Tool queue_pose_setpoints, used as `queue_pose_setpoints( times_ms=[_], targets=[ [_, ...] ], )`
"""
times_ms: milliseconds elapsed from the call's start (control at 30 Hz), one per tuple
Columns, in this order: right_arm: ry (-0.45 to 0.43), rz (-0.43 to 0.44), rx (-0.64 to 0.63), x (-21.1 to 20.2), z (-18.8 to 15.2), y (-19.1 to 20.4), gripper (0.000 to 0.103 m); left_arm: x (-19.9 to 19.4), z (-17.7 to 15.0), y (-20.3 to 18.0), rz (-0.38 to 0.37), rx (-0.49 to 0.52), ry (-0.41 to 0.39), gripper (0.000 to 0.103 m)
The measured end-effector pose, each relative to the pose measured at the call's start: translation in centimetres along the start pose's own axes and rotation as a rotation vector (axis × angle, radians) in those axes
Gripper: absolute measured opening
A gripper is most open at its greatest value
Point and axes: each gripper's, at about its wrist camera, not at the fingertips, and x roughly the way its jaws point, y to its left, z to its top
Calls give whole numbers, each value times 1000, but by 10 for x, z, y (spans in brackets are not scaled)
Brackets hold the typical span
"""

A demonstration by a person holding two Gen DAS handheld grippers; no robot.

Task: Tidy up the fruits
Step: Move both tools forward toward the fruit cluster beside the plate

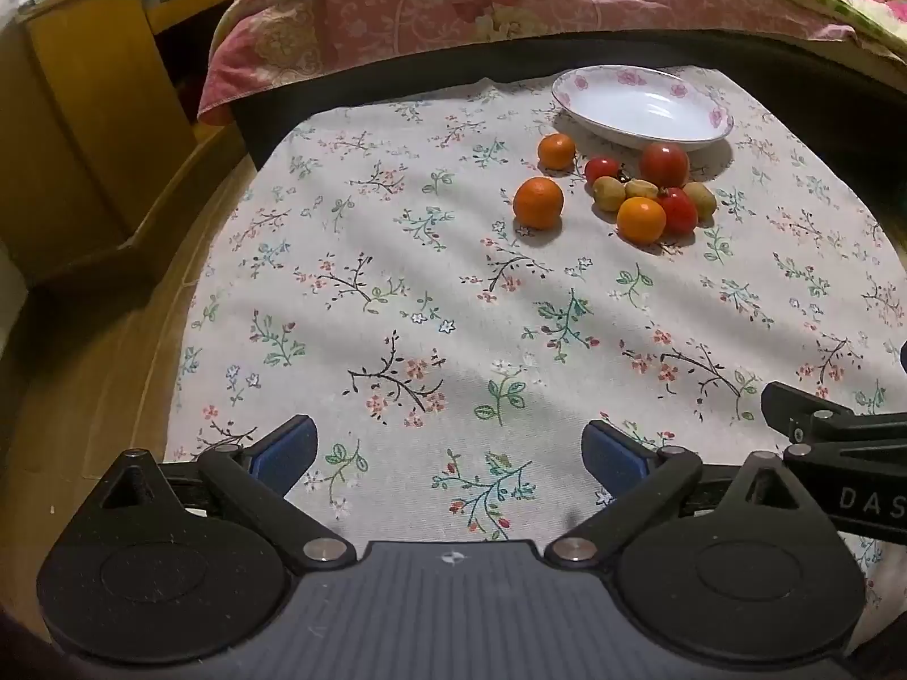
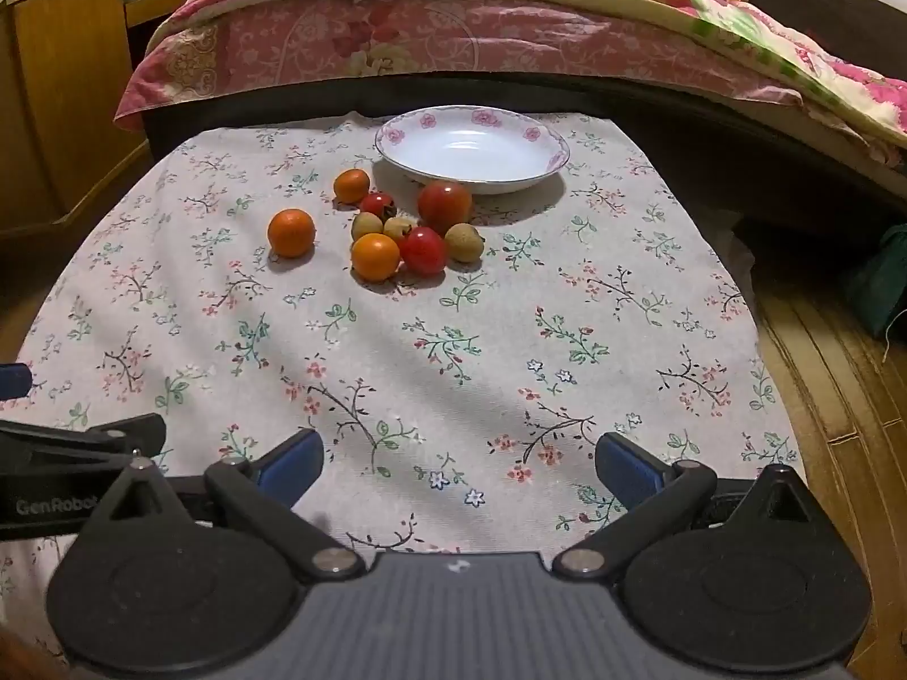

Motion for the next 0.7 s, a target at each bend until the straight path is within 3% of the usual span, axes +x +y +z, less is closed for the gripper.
queue_pose_setpoints(
  times_ms=[700],
  targets=[
    [11,12,1,1,-1,1,102,3,-3,0,2,9,11,100]
  ],
)
